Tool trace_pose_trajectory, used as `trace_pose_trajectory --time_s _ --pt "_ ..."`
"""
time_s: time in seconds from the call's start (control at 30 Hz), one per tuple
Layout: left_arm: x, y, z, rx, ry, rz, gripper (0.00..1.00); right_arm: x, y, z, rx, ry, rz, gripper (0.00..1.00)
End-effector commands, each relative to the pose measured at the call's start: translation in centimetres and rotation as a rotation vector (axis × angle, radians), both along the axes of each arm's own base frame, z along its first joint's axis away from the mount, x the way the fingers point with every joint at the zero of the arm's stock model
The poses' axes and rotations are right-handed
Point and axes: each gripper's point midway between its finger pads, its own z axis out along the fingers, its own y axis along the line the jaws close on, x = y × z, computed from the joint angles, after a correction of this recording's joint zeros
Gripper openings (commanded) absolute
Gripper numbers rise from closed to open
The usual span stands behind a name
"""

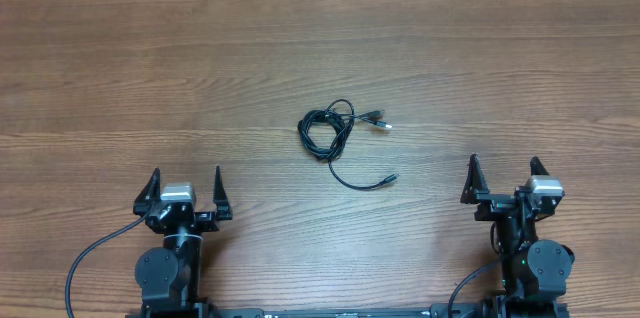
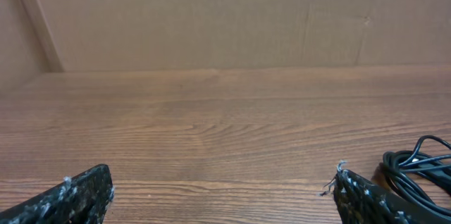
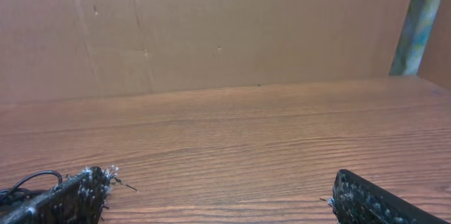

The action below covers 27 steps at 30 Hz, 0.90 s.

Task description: Untangle cables

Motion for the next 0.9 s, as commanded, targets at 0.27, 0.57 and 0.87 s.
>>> trace_pose_trajectory --time_s 0.27,0.57,0.87 --pt "0.00 0.33 -0.31 0.020 0.001 0.015 0.99 0.00 -0.03 -0.14 -0.008 -0.005 0.001 1.00" --pt "0.04 -0.38 -0.31 0.020 0.001 -0.014 1.00 0.00 -0.03 -0.14 -0.008 -0.005 0.001 1.00" --pt "0.04 -0.38 -0.31 0.020 0.001 -0.014 0.99 0.00 -0.03 -0.15 -0.008 -0.005 0.001 1.00"
